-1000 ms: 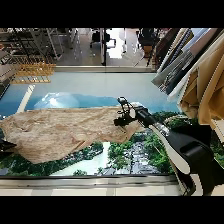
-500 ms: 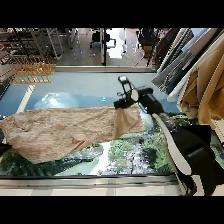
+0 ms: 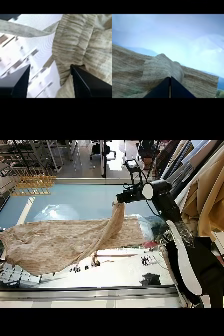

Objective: Fold the clothes and pants, and hang the long-sleeved shirts on hangers.

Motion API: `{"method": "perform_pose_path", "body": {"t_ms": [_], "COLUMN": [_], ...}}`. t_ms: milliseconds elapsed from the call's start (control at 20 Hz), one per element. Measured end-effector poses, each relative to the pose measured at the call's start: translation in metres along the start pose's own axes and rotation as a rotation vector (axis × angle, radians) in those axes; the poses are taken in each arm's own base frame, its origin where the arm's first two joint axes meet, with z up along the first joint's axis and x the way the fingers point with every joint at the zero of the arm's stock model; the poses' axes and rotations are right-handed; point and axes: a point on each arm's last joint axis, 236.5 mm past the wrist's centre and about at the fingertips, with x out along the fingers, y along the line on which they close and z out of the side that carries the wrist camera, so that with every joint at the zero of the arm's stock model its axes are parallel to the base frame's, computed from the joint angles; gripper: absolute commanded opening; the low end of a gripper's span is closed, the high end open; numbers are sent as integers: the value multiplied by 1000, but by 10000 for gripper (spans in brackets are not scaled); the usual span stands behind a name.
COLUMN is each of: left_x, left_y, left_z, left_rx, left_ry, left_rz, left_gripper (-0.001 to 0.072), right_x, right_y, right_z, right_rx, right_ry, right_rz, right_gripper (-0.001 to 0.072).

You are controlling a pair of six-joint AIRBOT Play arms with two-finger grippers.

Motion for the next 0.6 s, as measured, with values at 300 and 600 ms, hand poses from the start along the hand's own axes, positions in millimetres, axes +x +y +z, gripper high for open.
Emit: {"method": "perform_pose_path", "body": {"t_ms": [300,600], "left_x": [10,38], "left_y": [-22,-36], "left_z": [17,12], "left_rx": [-114,-172], "left_ry": [-107,-73], "left_rz": [-150,-212], "left_gripper": [582,318], "right_x": [-5,-5], "right_y": [2,4], "right_z": [2,-4], "right_rx": [3,5], "right_ry": [-2,22], "right_rz": [8,14], "right_gripper": [12,12]}}
